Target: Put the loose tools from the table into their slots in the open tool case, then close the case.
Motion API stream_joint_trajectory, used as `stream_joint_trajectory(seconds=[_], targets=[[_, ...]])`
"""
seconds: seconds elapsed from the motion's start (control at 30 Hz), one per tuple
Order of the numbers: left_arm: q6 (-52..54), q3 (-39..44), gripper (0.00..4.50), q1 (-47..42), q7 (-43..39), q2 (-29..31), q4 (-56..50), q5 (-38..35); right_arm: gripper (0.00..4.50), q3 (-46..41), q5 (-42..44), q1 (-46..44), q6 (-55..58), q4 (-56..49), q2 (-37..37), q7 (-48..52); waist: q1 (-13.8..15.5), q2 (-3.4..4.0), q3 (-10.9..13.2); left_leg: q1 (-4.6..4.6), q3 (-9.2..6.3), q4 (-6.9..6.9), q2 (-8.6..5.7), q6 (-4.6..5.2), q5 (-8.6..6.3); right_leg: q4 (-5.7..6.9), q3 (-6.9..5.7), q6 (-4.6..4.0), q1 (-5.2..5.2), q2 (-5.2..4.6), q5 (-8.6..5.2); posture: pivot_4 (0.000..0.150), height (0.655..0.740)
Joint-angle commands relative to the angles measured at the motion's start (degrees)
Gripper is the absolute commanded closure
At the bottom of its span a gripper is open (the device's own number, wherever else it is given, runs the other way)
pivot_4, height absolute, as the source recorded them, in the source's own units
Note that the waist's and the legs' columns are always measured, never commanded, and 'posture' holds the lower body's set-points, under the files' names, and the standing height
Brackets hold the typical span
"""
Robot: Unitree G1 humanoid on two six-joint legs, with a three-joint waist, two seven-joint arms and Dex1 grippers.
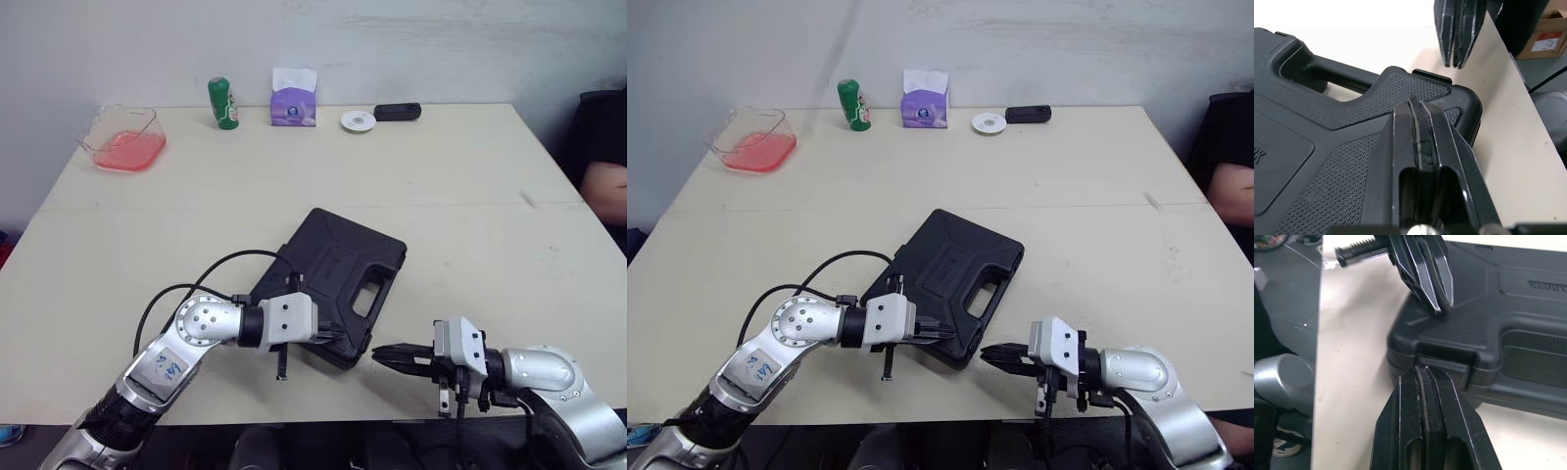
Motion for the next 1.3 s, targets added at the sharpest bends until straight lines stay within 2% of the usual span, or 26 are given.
stream_joint_trajectory(seconds=[0.03,0.27,0.53,0.77,0.9,1.0,1.07,1.2,1.3], targets=[[3.3,-3.1,4.45,2.7,-0.3,2.1,7.8,5.1,4.50,1.5,-0.8,-1.4,-1.3,0.5,1.6,-0.9,0.0,0.06,0.0,0.01,0.01,-0.03,0.00,0.00,0.00,-0.01,0.00,0.01,0.00,0.00,0.01,0.150,0.7400],[3.8,-3.0,4.45,2.9,-0.3,2.1,7.6,5.1,4.50,3.1,-1.4,-3.1,-1.5,1.1,4.1,-1.2,-0.3,-0.18,-0.3,0.34,0.15,-0.54,-0.03,-0.29,0.07,-0.03,0.16,-0.07,0.01,0.01,-0.01,0.150,0.7400],[2.5,-2.7,4.45,3.0,-0.5,2.1,7.4,4.9,4.50,0.8,-0.8,-2.8,-1.7,1.4,2.7,0.0,-0.4,-0.17,-0.3,0.41,0.15,-0.75,0.01,-0.47,0.19,-0.01,0.17,-0.17,-0.03,0.12,-0.06,0.150,0.7400],[-9.2,8.4,4.45,6.2,-1.8,1.9,4.2,-1.1,4.50,-7.5,3.0,-1.6,-2.6,2.6,-2.6,3.4,-0.4,-0.18,-0.1,0.25,0.16,-0.83,0.01,-0.32,0.26,-0.05,0.16,-0.20,-0.21,0.12,-0.08,0.150,0.7400],[-11.7,15.8,4.45,8.0,-2.3,1.7,1.4,-6.7,4.50,-10.9,4.5,-2.3,-2.1,2.9,-4.8,5.0,-0.2,-0.09,0.6,0.07,0.11,-0.83,0.07,-0.34,0.26,-0.03,0.07,-0.26,-0.37,0.16,-0.11,0.150,0.7400],[-11.3,25.4,4.45,11.7,-3.4,4.8,-0.9,-10.9,4.50,-15.7,5.6,-2.0,-2.8,5.2,-8.2,8.0,-0.2,-0.13,0.7,-0.63,0.13,-0.69,0.04,-0.31,0.26,0.02,0.06,-0.14,-1.02,0.16,-0.04,0.150,0.7400],[-8.1,33.1,4.45,15.0,-3.0,7.4,-0.8,-13.5,4.50,-19.2,6.2,-2.7,-2.6,8.3,-10.5,9.3,-0.3,-0.18,0.9,-0.73,0.16,-0.62,0.01,-0.52,0.39,0.02,0.02,-0.12,-1.12,0.18,-0.04,0.150,0.7400],[-2.6,40.4,3.15,22.2,-3.0,10.2,0.2,-15.8,3.13,-21.1,4.2,-6.8,-4.7,16.3,-13.0,10.1,-0.5,-0.29,1.0,-0.71,0.25,-0.58,-0.01,-0.49,0.38,-0.08,-0.46,-0.07,-1.06,0.18,-0.03,0.150,0.7400],[-3.2,45.5,1.66,29.3,-3.7,11.1,2.2,-13.1,1.52,-20.4,1.2,-13.6,-7.5,23.7,-14.4,10.1,-1.0,-0.40,1.3,-0.71,0.31,-0.57,-0.07,-0.31,0.26,-0.11,-0.45,0.03,-1.05,0.11,0.02,0.150,0.7400]])
